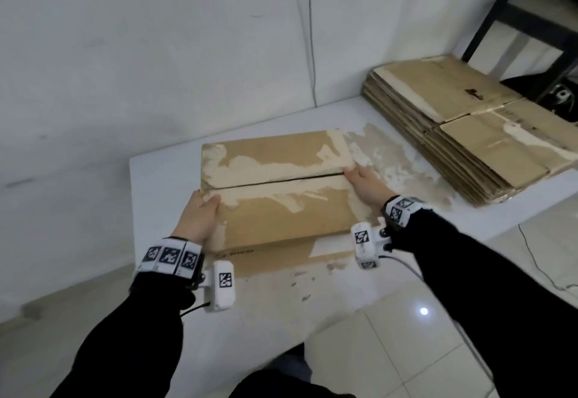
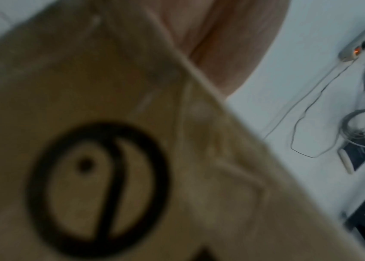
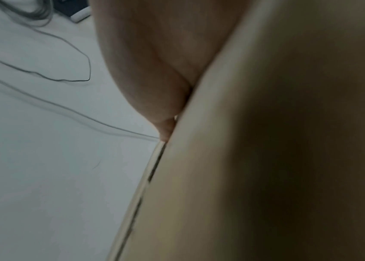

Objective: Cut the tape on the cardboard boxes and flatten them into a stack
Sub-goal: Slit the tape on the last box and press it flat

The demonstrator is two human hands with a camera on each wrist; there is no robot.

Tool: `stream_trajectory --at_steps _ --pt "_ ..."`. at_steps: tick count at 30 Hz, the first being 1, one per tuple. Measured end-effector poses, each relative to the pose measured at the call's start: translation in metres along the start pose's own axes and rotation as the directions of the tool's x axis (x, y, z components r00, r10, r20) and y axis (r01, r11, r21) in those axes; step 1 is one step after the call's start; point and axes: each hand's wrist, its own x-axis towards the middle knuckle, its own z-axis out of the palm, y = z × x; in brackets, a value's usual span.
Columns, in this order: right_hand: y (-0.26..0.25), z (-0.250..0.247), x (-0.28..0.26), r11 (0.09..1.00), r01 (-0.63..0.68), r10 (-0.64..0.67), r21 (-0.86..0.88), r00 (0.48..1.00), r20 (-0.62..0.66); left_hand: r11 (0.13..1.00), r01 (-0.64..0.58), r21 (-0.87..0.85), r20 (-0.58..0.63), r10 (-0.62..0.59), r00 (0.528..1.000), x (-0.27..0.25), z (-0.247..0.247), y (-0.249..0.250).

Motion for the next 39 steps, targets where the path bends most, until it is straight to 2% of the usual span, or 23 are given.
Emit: stream_trajectory --at_steps 3,6,7,9,11,12,14,16,18,20,22,25,30,31,32,34,35,36,37,39 --pt "-0.004 -0.001 -0.003 0.999 0.02 -0.021 0.04 1.0 0.015 0.999 -0.001 0.034 -0.029 0.002 1.0 0.0 0.003 0.005" --pt "0.0 0.001 0.0 0.992 0.063 -0.061 0.107 0.998 -0.026 0.978 0.015 0.21 -0.056 -0.004 0.998 -0.009 0.004 0.025" --pt "0.001 0.004 -0.001 0.987 0.065 -0.055 0.149 0.996 -0.07 0.953 0.001 0.302 -0.077 0.024 0.997 -0.01 0.005 0.032" --pt "0.005 0.014 -0.005 0.959 0.048 0.003 0.279 0.984 -0.178 0.863 -0.085 0.497 -0.104 0.157 0.982 -0.015 0.011 0.046" --pt "0.011 0.03 -0.021 0.872 0.022 0.083 0.489 0.978 -0.19 0.805 -0.175 0.566 -0.097 0.276 0.956 -0.034 0.029 0.061" --pt "0.016 0.036 -0.035 0.836 0.014 0.084 0.549 0.985 -0.152 0.802 -0.215 0.557 -0.093 0.318 0.944 -0.047 0.044 0.066" --pt "0.029 0.036 -0.068 0.823 -0.052 0.057 0.566 0.998 0.008 0.778 -0.302 0.55 -0.07 0.403 0.912 -0.079 0.09 0.084" --pt "0.044 0.021 -0.084 0.83 -0.144 0.087 0.539 0.988 0.13 0.732 -0.314 0.605 0.022 0.379 0.925 -0.102 0.142 0.102" --pt "0.06 0.0 -0.071 0.834 -0.16 0.128 0.528 0.987 0.096 0.617 -0.254 0.745 0.078 0.299 0.951 -0.101 0.188 0.101" --pt "0.068 -0.02 -0.041 0.859 -0.169 0.171 0.484 0.984 0.039 0.493 -0.196 0.848 0.04 0.31 0.95 -0.091 0.215 0.094" --pt "0.07 -0.03 -0.009 0.875 -0.188 0.179 0.446 0.982 0.061 0.435 -0.146 0.888 -0.016 0.347 0.938 -0.084 0.224 0.088" --pt "0.074 -0.03 0.021 0.875 -0.266 0.211 0.404 0.962 0.176 0.42 -0.181 0.889 -0.001 0.399 0.917 -0.084 0.227 0.077" --pt "0.076 -0.036 0.012 0.744 -0.432 0.245 0.51 0.886 0.394 0.463 -0.273 0.843 -0.031 0.549 0.835 -0.091 0.217 0.069" --pt "0.073 -0.04 0.006 0.74 -0.406 0.214 0.536 0.898 0.386 0.472 -0.287 0.834 -0.054 0.587 0.808 -0.094 0.214 0.07" --pt "0.069 -0.044 0.0 0.759 -0.327 0.158 0.564 0.931 0.328 0.489 -0.305 0.817 -0.085 0.626 0.775 -0.097 0.209 0.073" --pt "0.054 -0.056 -0.012 0.812 -0.05 -0.009 0.582 0.995 0.099 0.564 -0.378 0.734 -0.165 0.688 0.707 -0.105 0.199 0.082" --pt "0.041 -0.064 -0.021 0.818 0.113 -0.119 0.564 0.993 -0.027 0.63 -0.427 0.648 -0.22 0.692 0.687 -0.108 0.194 0.088" --pt "0.026 -0.07 -0.029 0.798 0.27 -0.24 0.538 0.962 -0.127 0.717 -0.48 0.506 -0.282 0.663 0.693 -0.111 0.189 0.092" --pt "0.01 -0.075 -0.036 0.762 0.413 -0.365 0.5 0.91 -0.196 0.801 -0.514 0.307 -0.347 0.597 0.723 -0.114 0.187 0.094" --pt "-0.016 -0.075 -0.045 0.699 0.602 -0.565 0.386 0.796 -0.219 0.876 -0.478 -0.069 -0.424 0.407 0.809 -0.118 0.188 0.091"
